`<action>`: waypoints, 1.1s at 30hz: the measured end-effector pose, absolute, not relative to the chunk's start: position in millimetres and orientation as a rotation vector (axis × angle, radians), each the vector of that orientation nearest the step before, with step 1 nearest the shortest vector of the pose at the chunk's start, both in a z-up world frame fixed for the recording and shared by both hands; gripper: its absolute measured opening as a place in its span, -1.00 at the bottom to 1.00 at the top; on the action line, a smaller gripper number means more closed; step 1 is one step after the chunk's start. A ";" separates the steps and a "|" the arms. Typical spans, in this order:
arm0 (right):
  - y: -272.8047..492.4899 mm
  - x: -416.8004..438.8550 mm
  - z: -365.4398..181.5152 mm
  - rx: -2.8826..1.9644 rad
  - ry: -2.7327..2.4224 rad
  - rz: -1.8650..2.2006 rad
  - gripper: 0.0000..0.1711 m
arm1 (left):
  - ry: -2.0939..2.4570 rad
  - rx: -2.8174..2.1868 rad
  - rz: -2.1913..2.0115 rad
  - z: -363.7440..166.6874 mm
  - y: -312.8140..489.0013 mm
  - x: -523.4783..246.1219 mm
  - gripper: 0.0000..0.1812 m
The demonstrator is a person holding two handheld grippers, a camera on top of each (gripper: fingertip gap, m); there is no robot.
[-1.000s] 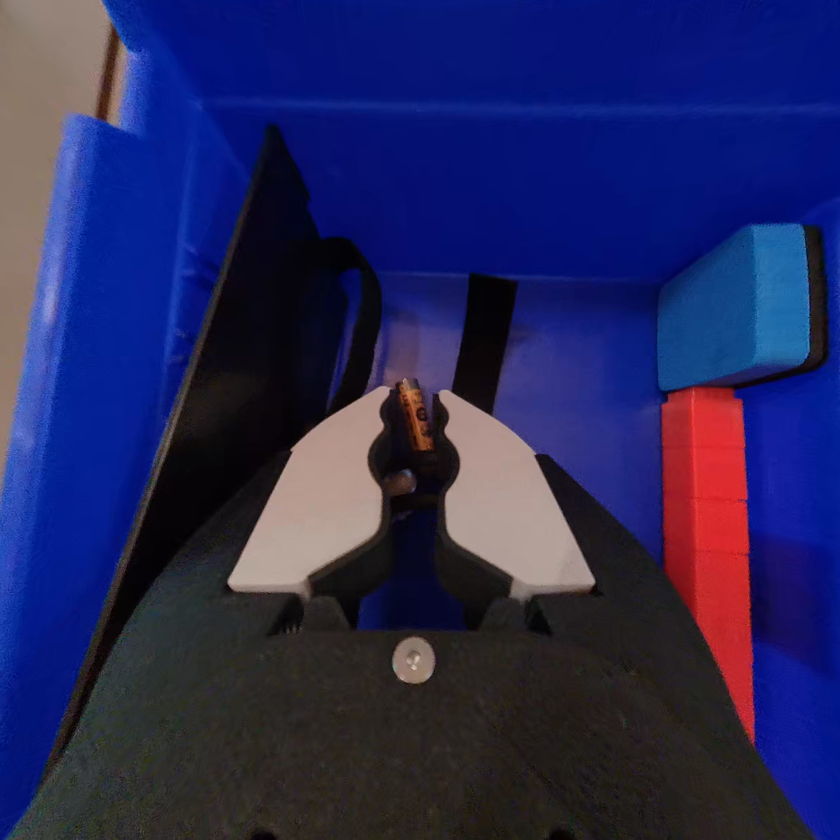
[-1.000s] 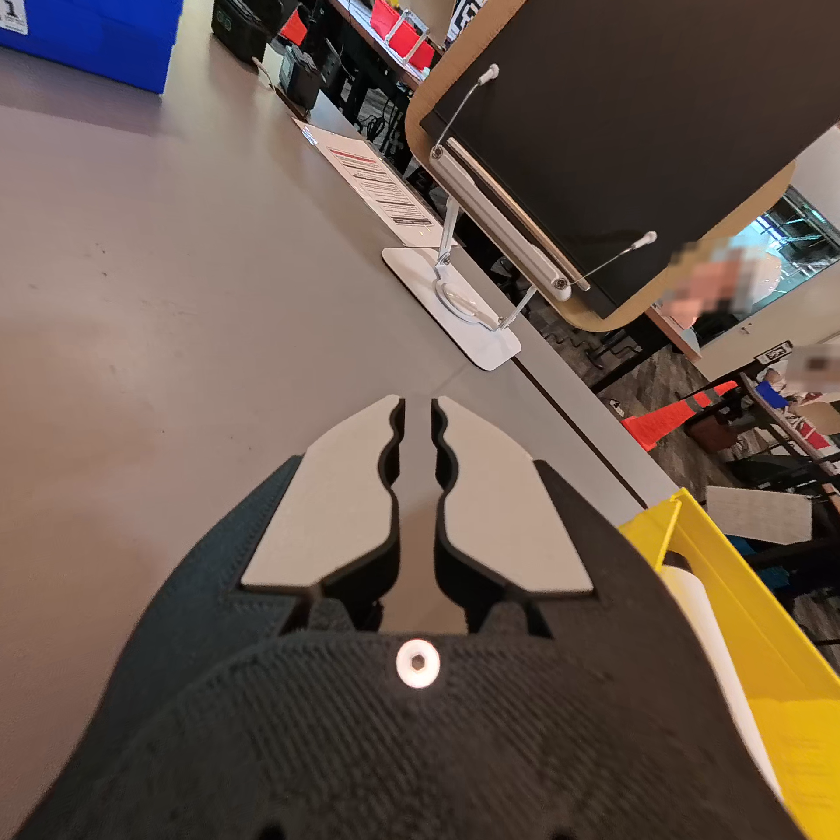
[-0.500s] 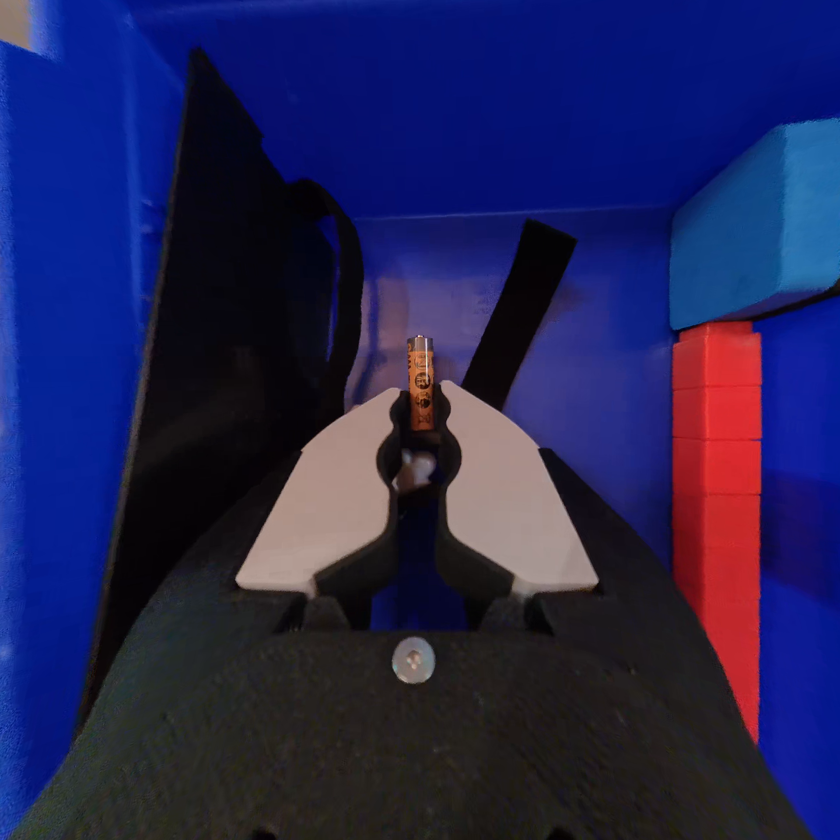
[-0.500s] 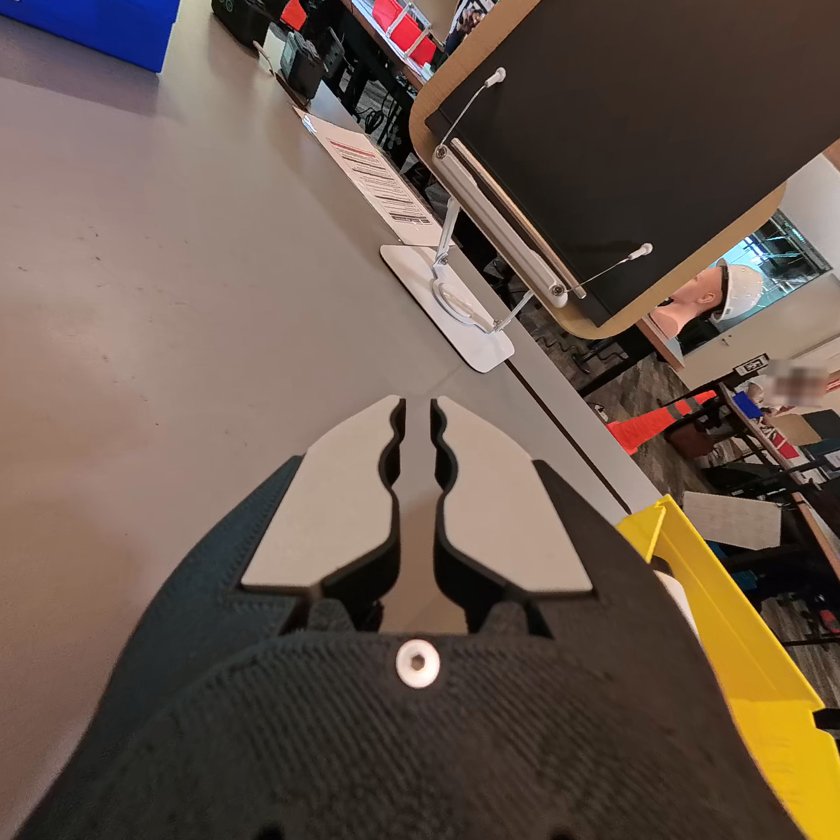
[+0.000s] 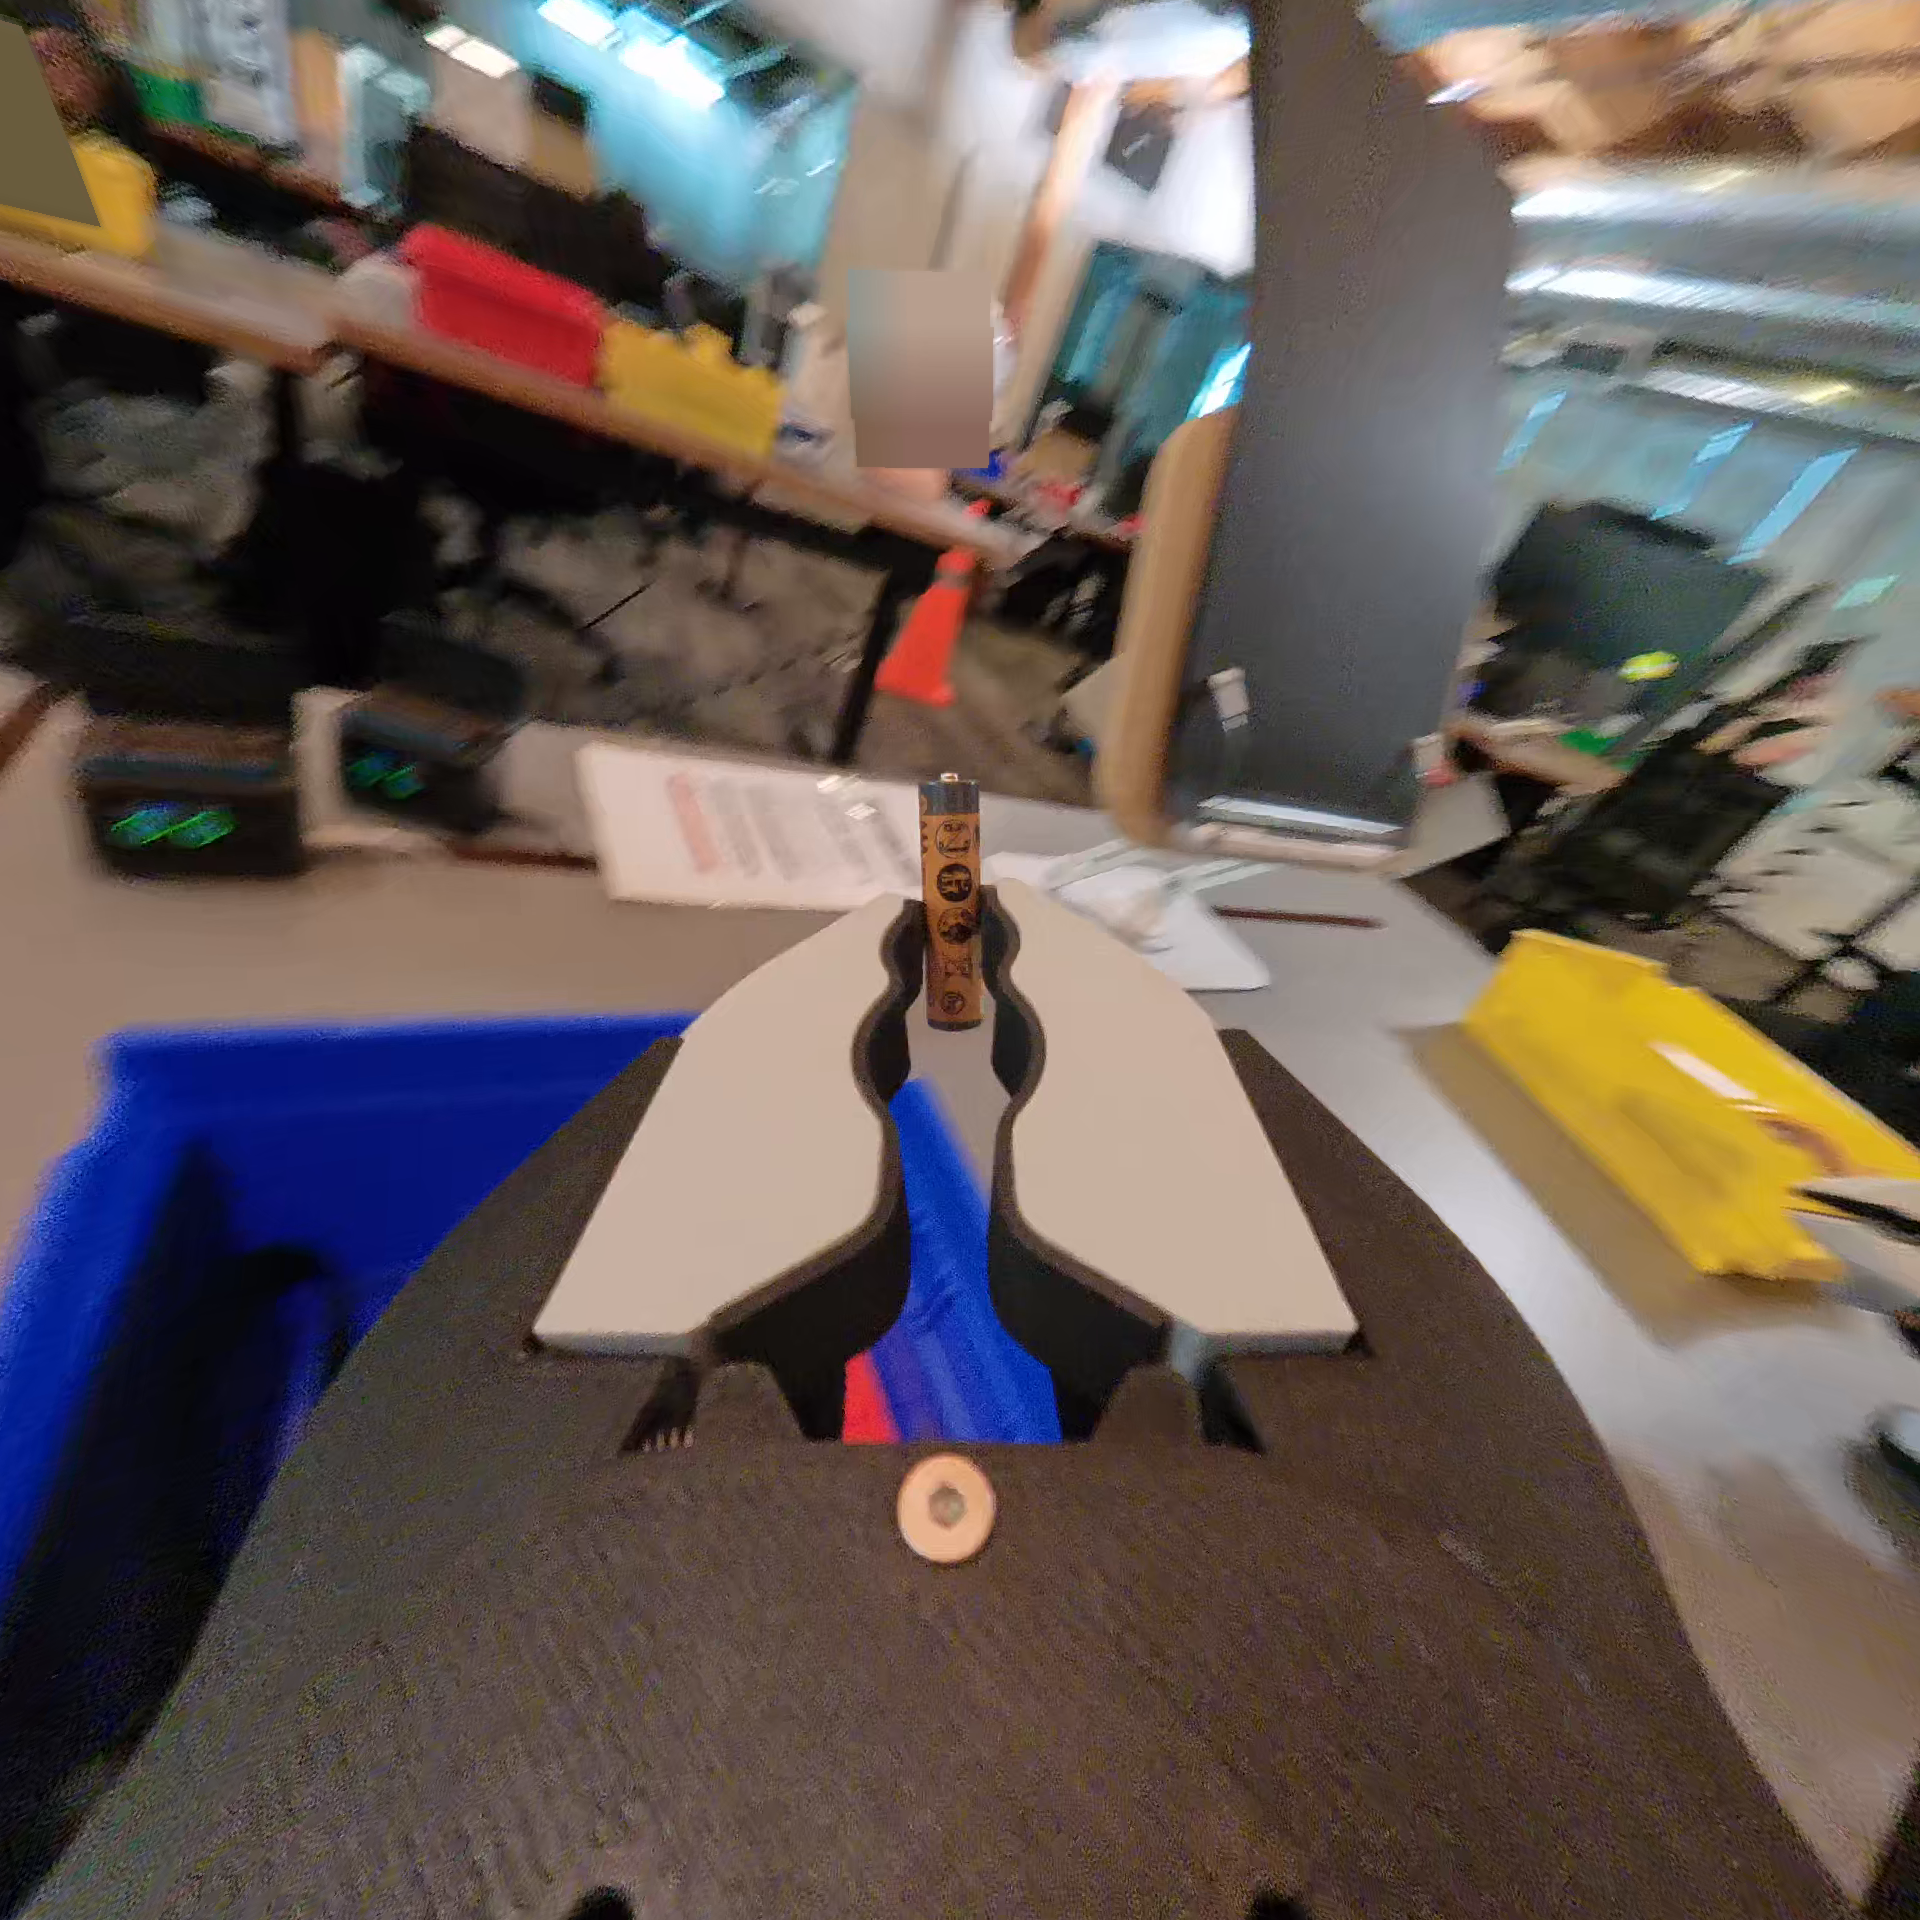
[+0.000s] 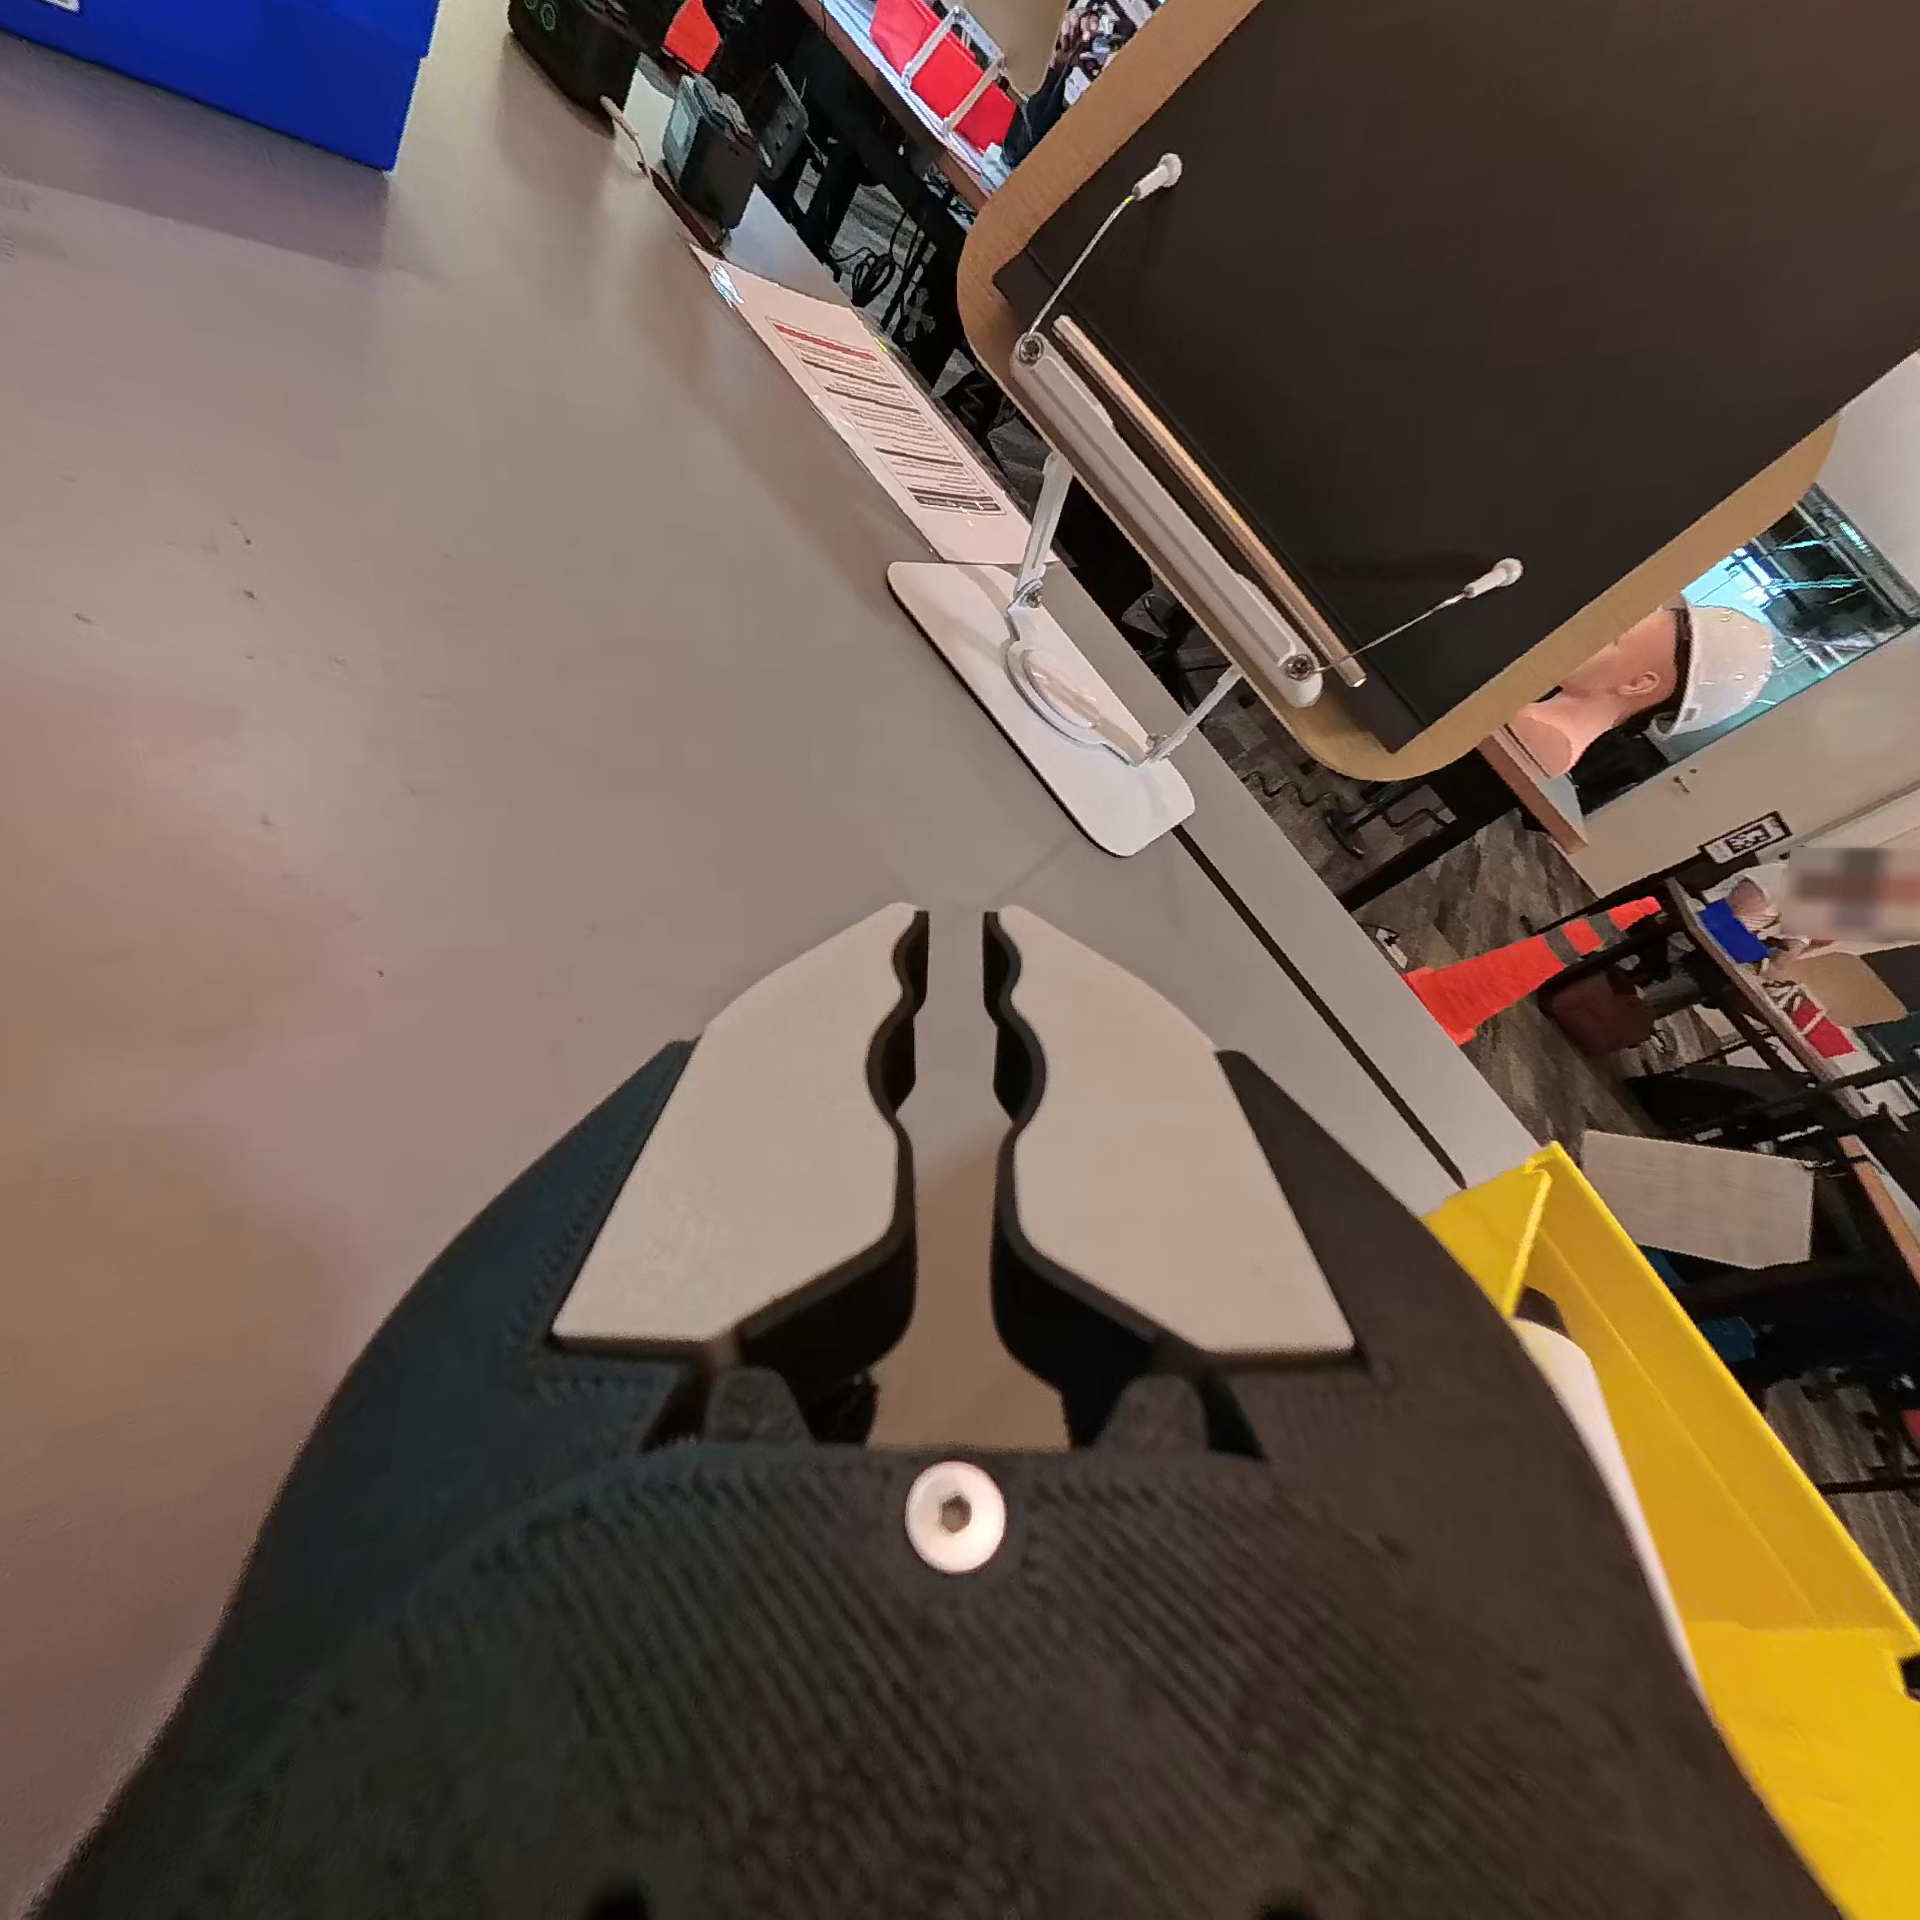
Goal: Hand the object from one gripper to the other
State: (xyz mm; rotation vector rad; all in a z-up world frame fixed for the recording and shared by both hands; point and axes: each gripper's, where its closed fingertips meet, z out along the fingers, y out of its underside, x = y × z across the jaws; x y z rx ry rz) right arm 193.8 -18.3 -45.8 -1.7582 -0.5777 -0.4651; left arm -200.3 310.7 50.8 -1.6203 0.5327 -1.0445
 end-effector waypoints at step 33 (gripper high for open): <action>36.5 107.0 -21.7 -1.511 -0.350 0.900 -0.75 | 1.116 -1.204 -1.805 -33.5 40.0 91.0 -0.86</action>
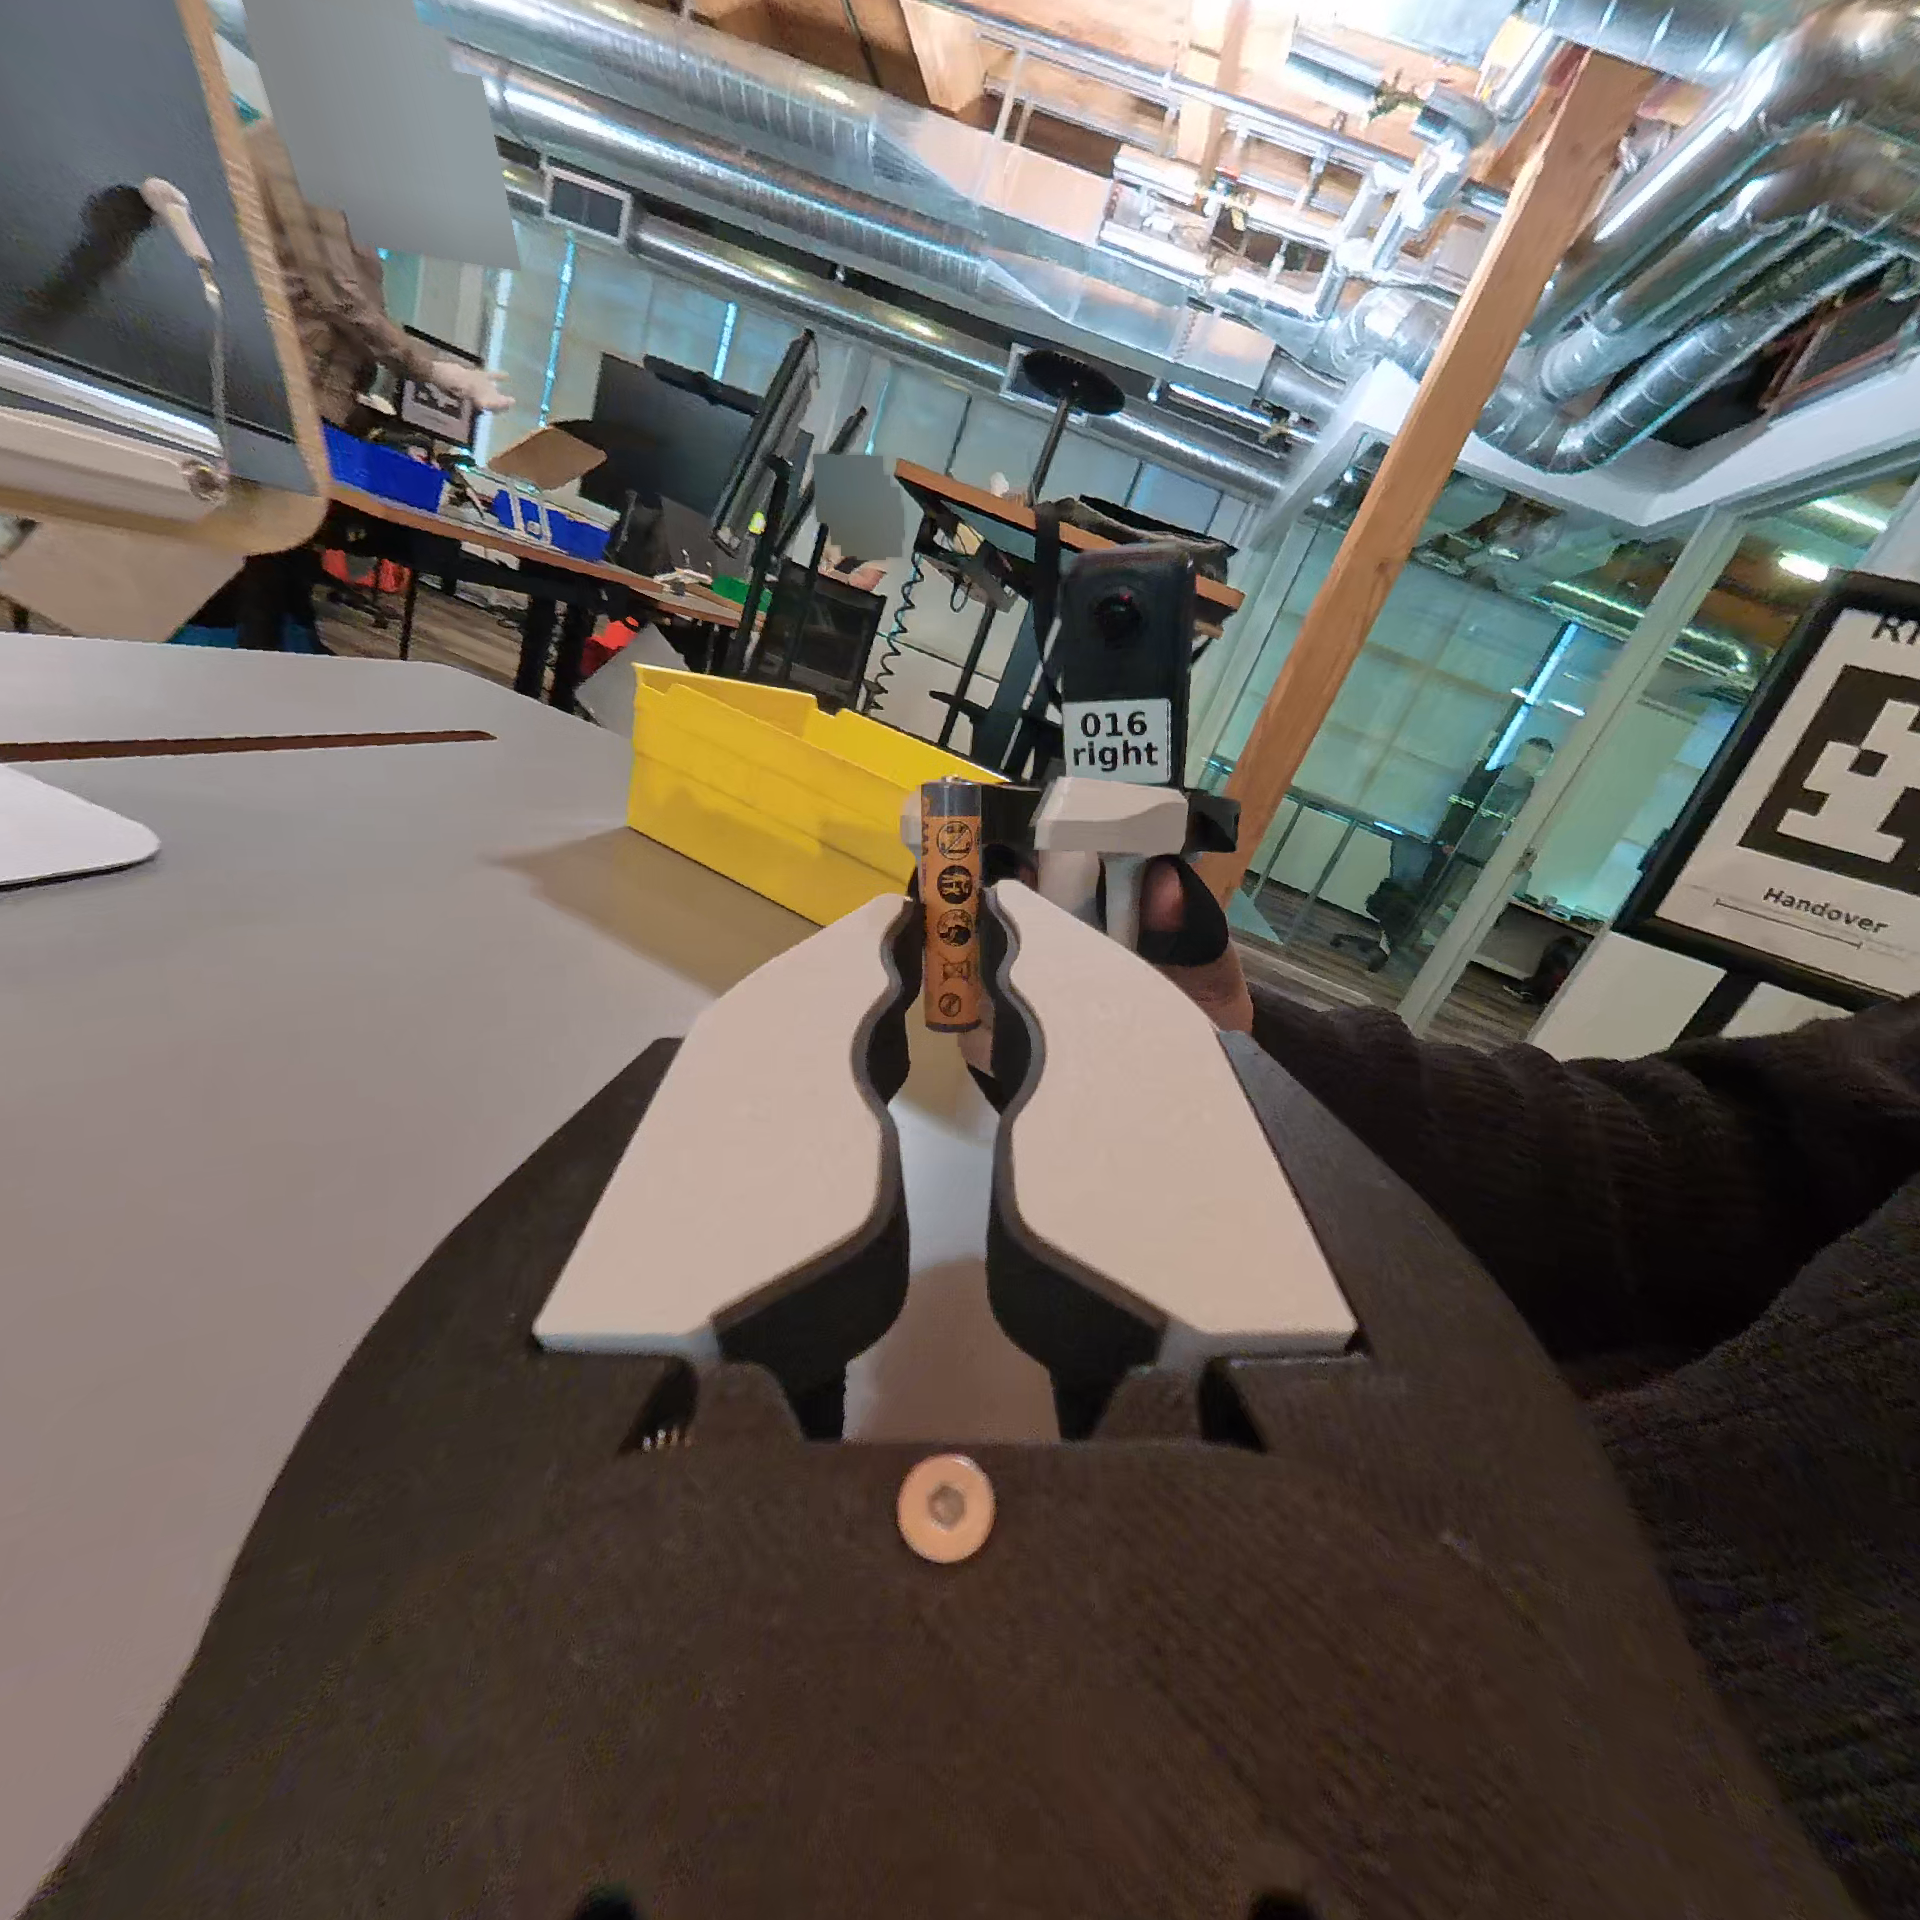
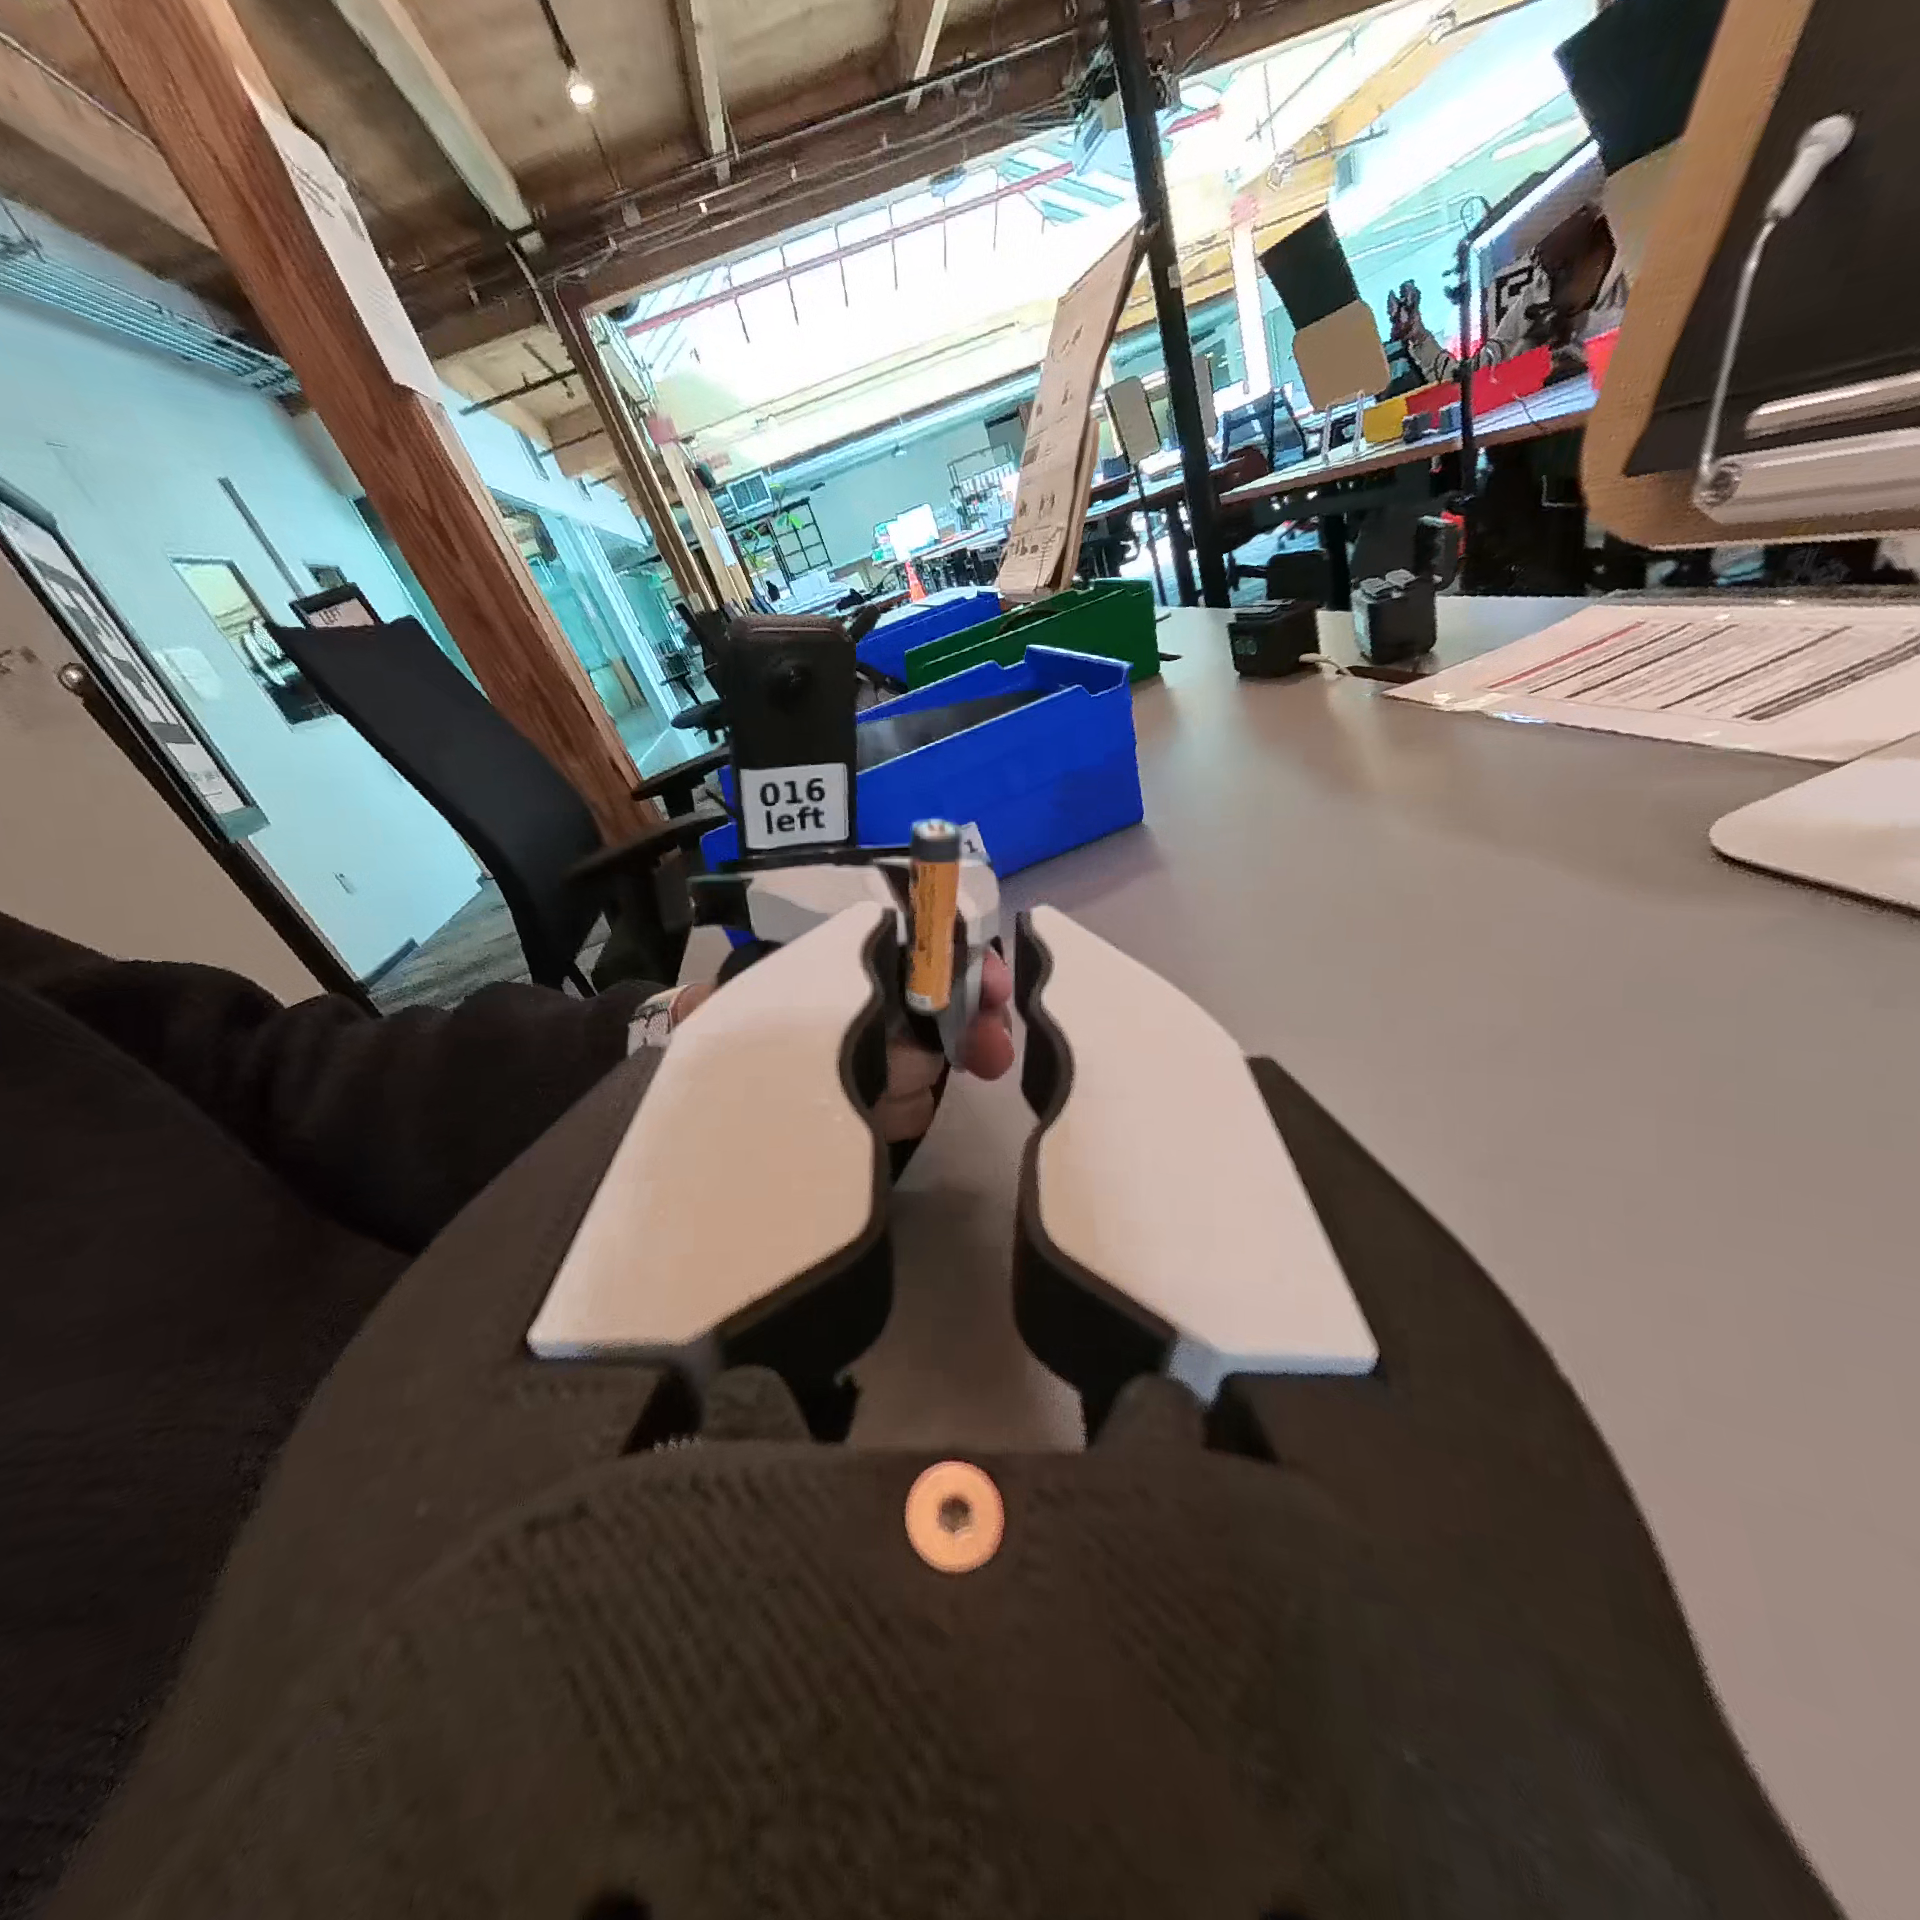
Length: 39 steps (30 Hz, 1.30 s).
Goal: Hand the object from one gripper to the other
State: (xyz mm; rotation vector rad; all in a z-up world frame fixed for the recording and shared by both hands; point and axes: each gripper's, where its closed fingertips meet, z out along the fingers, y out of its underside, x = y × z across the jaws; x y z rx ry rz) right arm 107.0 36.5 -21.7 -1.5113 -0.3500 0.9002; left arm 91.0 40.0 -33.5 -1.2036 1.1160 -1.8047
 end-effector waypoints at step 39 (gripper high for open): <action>43.3 134.3 -51.7 -1.659 0.082 1.418 -0.88 | 1.468 -0.749 -0.438 -76.0 42.0 104.8 -0.61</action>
